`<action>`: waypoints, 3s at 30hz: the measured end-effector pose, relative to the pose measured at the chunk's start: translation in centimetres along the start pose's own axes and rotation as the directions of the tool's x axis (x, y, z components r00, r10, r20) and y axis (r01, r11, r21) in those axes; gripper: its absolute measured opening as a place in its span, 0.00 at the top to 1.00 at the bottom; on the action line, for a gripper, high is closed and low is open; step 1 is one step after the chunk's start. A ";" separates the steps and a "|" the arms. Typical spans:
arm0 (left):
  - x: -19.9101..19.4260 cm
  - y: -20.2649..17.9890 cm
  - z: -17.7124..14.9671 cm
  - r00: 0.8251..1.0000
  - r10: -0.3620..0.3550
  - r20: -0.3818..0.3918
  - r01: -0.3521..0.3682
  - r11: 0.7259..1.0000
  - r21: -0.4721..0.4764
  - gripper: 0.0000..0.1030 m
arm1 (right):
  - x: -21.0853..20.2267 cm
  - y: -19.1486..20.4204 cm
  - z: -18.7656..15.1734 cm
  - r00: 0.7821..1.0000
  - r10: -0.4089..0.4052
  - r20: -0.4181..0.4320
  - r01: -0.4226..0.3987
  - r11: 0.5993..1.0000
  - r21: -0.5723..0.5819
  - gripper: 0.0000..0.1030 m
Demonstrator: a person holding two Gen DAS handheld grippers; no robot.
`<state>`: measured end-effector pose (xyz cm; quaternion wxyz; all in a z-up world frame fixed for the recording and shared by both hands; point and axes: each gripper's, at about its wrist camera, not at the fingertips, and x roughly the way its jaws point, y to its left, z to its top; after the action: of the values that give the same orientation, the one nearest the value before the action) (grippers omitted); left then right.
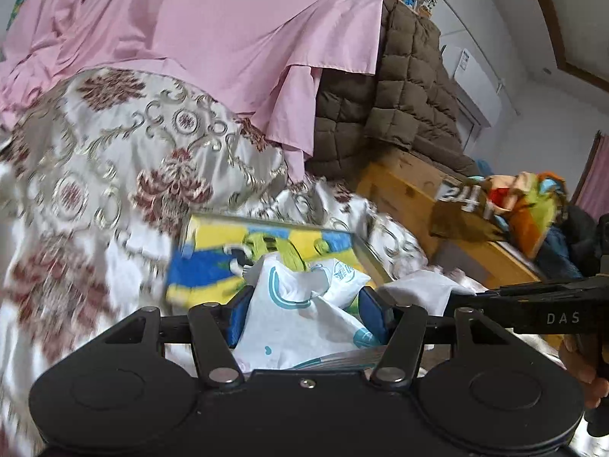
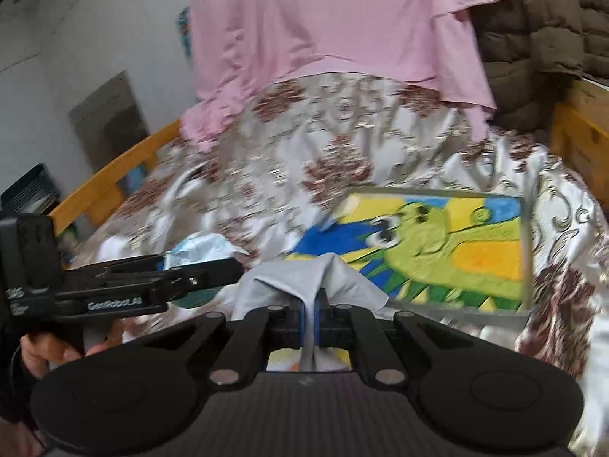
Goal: Organize soft objects
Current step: 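Carry the tissue packet and grey mask into the painted tray and release, then move both tools back toward the pile of soft items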
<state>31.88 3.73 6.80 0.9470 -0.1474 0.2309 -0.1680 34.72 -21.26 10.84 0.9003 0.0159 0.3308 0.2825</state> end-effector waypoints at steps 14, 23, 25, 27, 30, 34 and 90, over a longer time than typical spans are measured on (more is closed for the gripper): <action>18.9 2.9 2.8 0.991 0.041 -0.129 -0.049 0.997 -0.053 0.41 | 13.0 -12.2 2.4 0.994 -0.111 0.009 0.106 0.971 0.214 0.95; 24.4 2.6 0.6 0.957 0.095 -0.273 -0.099 0.995 0.000 0.40 | 15.0 -14.3 0.9 0.987 -0.157 -0.035 0.161 0.968 0.192 0.90; 25.0 2.5 0.2 0.946 0.112 -0.305 -0.112 0.994 0.017 0.40 | 15.0 -14.3 0.4 0.985 -0.166 -0.040 0.171 0.968 0.184 0.88; 25.4 2.4 -0.1 0.934 0.129 -0.332 -0.125 0.992 0.033 0.40 | 15.1 -14.1 0.0 0.983 -0.176 -0.046 0.181 0.968 0.173 0.87; 25.2 2.3 -0.2 0.929 0.143 -0.342 -0.136 0.990 0.045 0.38 | 14.7 -13.8 -0.3 0.981 -0.187 -0.049 0.193 0.968 0.162 0.75; 24.1 2.1 0.1 0.933 0.153 -0.324 -0.148 0.988 0.041 0.27 | 13.6 -13.1 -0.5 0.978 -0.208 -0.037 0.211 0.969 0.132 0.53; -17.1 -9.5 -11.0 0.971 0.133 0.199 -0.159 0.980 0.118 0.01 | -16.5 10.6 -16.4 0.871 -0.345 0.350 0.386 0.921 -0.052 0.00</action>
<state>9.87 -0.45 7.48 0.9822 -0.0819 0.1381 -0.0979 9.31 -23.48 10.00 0.9795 -0.0534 0.1529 0.1195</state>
